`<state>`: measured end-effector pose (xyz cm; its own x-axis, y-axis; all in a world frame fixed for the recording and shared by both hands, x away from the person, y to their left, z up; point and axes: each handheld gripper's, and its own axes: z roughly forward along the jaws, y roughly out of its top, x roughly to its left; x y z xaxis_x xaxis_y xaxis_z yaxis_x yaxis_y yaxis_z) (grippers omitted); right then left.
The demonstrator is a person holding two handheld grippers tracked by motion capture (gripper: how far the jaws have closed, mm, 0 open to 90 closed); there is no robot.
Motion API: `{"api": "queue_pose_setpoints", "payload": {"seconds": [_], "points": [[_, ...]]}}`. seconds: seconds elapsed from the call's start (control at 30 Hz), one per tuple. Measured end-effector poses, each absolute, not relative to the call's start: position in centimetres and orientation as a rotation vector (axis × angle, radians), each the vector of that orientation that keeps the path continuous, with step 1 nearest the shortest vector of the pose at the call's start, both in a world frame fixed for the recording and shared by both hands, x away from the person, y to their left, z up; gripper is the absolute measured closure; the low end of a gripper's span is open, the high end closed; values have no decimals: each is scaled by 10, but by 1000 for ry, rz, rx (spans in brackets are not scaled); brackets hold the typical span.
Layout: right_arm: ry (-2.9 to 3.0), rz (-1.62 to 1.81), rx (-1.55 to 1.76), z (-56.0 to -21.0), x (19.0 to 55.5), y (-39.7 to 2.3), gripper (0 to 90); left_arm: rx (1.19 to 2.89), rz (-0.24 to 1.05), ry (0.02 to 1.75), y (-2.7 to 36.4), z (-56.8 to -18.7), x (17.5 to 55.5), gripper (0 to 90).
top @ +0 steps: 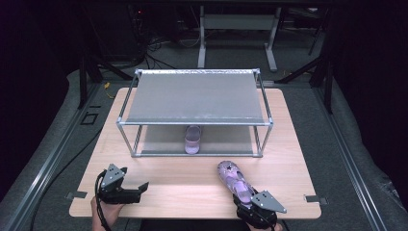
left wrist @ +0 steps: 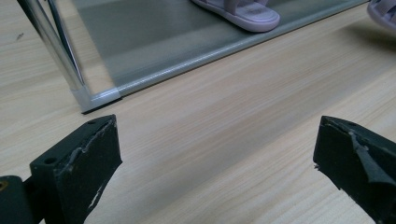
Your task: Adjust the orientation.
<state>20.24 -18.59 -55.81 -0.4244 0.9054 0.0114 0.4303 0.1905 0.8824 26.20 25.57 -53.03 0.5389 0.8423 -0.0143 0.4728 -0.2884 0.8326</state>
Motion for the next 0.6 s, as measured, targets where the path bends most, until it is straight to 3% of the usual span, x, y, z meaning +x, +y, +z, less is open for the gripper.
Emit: {"api": "queue_pose_setpoints", "payload": {"seconds": [0.6], "points": [[1928,1217,1183,-534,218,-186,376,1907,565,1080,263,-524,257,0]]}}
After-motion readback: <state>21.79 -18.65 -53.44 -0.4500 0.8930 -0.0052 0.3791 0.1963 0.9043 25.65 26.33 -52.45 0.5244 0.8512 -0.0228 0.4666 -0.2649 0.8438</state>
